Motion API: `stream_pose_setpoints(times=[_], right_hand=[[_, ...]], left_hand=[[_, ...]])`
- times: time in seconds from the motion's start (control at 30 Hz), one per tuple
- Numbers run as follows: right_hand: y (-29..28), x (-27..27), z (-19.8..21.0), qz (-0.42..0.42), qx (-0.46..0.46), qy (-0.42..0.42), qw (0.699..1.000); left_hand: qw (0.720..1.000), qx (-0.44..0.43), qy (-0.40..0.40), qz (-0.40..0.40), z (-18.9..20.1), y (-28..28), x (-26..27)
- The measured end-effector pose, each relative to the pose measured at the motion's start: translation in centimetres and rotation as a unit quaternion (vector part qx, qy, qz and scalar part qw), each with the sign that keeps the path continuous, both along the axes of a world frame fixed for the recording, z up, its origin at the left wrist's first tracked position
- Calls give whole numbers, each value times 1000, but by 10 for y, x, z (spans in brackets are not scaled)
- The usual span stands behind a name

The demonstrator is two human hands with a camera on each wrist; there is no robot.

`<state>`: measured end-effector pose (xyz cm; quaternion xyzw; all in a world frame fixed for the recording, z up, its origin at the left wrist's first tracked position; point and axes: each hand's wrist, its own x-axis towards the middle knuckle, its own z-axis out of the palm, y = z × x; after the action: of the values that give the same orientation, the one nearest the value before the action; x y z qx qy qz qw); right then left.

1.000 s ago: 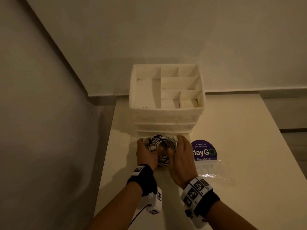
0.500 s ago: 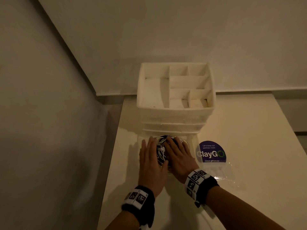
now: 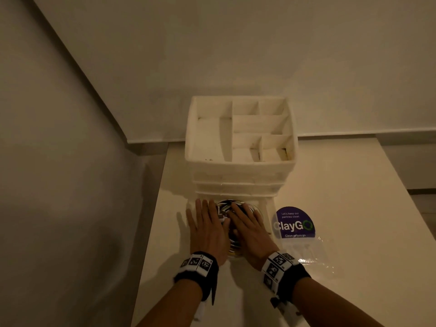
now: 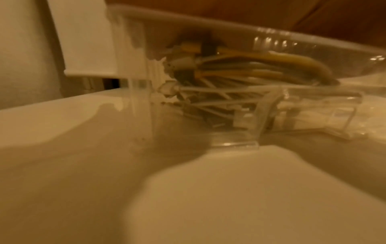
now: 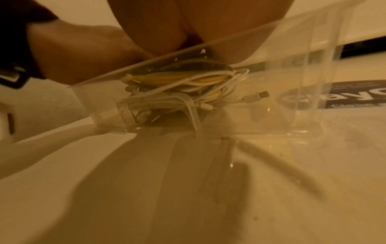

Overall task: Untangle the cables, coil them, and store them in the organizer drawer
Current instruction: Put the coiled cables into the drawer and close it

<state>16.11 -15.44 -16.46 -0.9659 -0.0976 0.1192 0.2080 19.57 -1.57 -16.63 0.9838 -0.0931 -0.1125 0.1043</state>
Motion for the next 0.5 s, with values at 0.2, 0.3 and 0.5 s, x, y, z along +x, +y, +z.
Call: stream_pose_setpoints(times=[0.2,0.3,0.5], right_hand=[[2,-1,-3,-2,24,-70,997],[-7,-4,2,-78,168,-123,975],[-39,7,20,-405,224,-220,859]], left_hand=[[996,-12,15,91,10,-6,-4],[987,-100,6,125,13,0,-1],[913,-349,83,196,7,15,25]])
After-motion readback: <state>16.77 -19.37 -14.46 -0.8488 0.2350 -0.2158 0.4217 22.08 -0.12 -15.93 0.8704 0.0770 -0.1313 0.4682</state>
